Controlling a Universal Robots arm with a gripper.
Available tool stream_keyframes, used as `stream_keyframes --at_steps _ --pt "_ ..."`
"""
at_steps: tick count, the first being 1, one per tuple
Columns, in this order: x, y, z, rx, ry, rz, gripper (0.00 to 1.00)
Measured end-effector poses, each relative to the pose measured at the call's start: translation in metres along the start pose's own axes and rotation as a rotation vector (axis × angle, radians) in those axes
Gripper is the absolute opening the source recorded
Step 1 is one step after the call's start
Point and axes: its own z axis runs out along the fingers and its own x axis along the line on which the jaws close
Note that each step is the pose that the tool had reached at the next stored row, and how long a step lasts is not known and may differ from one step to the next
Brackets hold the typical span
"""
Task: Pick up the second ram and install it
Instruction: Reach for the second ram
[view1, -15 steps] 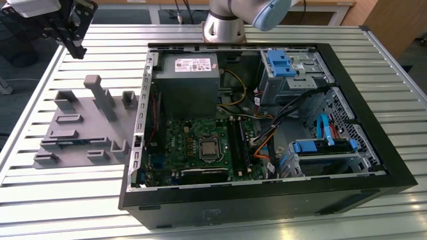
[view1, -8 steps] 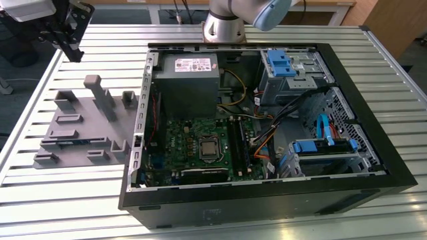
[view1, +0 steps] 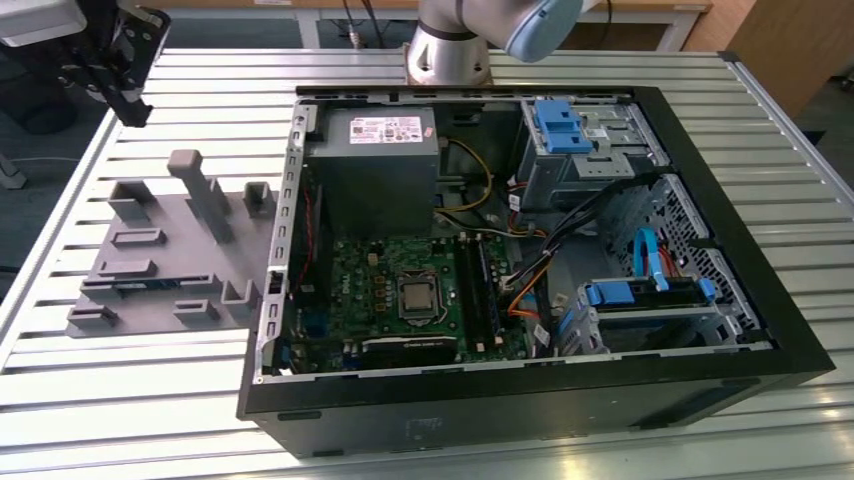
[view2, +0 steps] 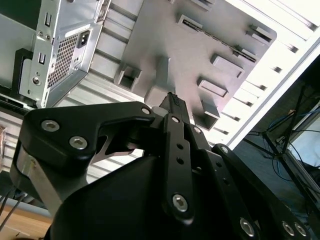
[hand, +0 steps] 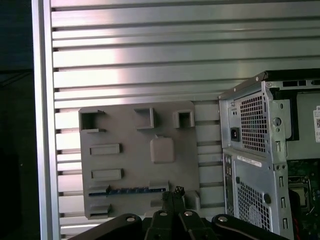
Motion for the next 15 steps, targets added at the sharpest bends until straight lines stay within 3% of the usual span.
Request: stream_keyframes --at_steps 7,12,15 --pt "0.0101 -0.0052 -0.0005 0.0 0.0 0.0 0.11" --pt "0.0116 -0.0056 -0.0006 0.0079 -0.001 0.0 0.11" --pt "0.013 -0.0062 -0.0006 0.008 -0.0011 0.0 0.11"
